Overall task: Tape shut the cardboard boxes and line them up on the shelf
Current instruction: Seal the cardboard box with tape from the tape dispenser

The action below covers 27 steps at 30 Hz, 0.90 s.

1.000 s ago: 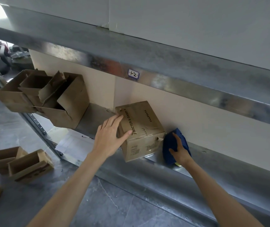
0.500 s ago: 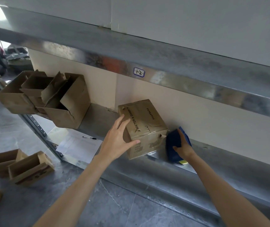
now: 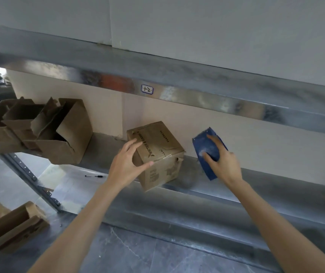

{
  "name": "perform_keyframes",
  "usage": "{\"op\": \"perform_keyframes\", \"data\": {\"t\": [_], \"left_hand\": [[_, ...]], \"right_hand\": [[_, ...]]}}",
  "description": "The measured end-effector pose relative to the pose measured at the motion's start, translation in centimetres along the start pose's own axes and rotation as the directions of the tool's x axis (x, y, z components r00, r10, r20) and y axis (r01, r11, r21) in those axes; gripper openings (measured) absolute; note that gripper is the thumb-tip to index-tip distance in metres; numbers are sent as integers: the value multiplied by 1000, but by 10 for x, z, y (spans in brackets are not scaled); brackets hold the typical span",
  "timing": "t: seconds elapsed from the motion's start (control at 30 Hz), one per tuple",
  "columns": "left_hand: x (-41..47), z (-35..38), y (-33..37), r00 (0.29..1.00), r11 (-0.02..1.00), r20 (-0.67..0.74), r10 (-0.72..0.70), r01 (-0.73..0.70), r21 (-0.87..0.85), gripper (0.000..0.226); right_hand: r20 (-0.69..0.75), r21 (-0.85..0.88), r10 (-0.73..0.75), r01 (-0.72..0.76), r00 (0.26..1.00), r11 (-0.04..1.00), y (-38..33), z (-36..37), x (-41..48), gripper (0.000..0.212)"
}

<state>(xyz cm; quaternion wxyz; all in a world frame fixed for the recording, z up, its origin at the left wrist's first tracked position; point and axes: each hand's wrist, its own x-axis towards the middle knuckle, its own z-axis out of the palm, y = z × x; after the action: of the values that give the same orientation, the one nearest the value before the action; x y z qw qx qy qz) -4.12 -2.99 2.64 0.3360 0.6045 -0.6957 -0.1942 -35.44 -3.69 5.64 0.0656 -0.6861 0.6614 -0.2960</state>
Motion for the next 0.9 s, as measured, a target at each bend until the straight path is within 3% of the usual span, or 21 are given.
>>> {"op": "perform_keyframes", "data": {"t": [0.17, 0.37, 0.67, 0.9], "left_hand": [[7, -23, 7, 1000, 989, 5, 28, -27, -145, 57], [19, -50, 21, 989, 958, 146, 38, 6, -286, 36], [10, -63, 26, 933, 918, 323, 160, -20, -397, 41], [3, -58, 22, 918, 908, 351, 187, -25, -418, 41]], "right_hand": [[88, 75, -286, 280, 954, 957, -41, -22, 7, 54], [383, -43, -471, 525, 795, 850, -81, -20, -2, 55], [434, -24, -594, 667, 678, 744, -102, -18, -25, 54], [421, -27, -603, 674, 677, 738, -104, -20, -32, 54]]}}
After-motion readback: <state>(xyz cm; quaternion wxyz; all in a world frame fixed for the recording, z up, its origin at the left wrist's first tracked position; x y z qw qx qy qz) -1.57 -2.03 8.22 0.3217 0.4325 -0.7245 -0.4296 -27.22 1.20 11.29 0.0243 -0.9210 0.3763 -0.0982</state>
